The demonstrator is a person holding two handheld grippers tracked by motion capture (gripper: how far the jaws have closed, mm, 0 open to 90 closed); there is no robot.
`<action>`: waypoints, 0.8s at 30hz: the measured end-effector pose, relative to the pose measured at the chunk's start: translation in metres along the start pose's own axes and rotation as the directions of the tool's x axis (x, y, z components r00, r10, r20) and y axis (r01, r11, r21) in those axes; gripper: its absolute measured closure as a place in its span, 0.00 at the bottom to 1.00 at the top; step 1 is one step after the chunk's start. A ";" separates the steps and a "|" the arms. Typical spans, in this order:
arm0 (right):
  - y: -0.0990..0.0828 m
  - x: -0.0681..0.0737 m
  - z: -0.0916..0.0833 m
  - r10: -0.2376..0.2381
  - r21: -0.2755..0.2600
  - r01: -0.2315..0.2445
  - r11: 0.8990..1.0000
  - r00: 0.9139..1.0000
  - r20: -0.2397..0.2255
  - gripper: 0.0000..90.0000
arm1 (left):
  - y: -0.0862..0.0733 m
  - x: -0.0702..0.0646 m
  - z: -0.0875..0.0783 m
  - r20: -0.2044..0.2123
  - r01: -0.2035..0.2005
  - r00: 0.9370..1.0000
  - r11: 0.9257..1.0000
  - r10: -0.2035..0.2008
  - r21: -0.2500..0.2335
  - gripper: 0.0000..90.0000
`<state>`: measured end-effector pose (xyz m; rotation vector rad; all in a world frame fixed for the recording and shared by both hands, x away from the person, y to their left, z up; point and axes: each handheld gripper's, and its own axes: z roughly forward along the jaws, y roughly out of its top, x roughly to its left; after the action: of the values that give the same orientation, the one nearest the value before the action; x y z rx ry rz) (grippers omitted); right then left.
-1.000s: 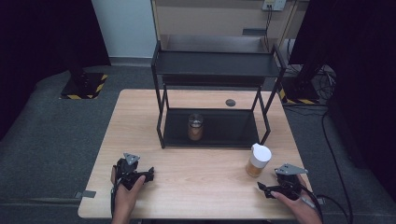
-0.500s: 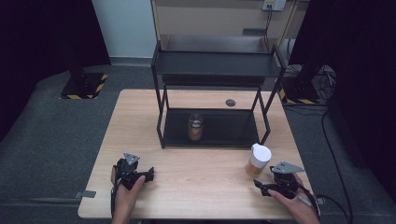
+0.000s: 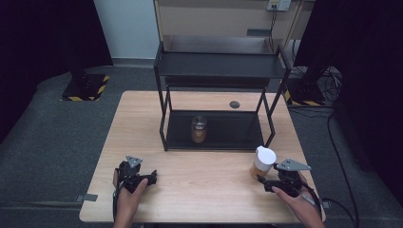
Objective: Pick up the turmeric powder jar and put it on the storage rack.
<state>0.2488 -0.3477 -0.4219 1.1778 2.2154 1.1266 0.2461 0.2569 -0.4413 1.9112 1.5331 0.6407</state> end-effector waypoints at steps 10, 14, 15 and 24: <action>0.008 0.005 0.003 -0.012 -0.016 0.012 1.000 1.000 0.005 0.25 | 0.000 0.000 0.000 0.000 0.000 1.000 1.000 0.000 0.000 0.00; 0.009 0.004 0.002 0.006 -0.034 -0.006 0.999 1.000 0.007 0.26 | 0.000 0.000 0.000 0.001 0.000 1.000 1.000 0.000 0.000 0.00; 0.009 0.003 0.002 0.009 -0.035 -0.009 0.999 1.000 0.003 0.27 | 0.000 0.000 0.000 0.001 0.000 1.000 1.000 0.000 0.000 0.00; 0.012 0.001 0.002 0.007 -0.037 -0.008 0.999 1.000 -0.007 0.30 | 0.000 0.000 0.000 0.001 0.000 1.000 1.000 0.000 0.000 0.00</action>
<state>0.2556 -0.3415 -0.4134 1.1698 2.1870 1.1711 0.2464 0.2568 -0.4414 1.9111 1.5327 0.6400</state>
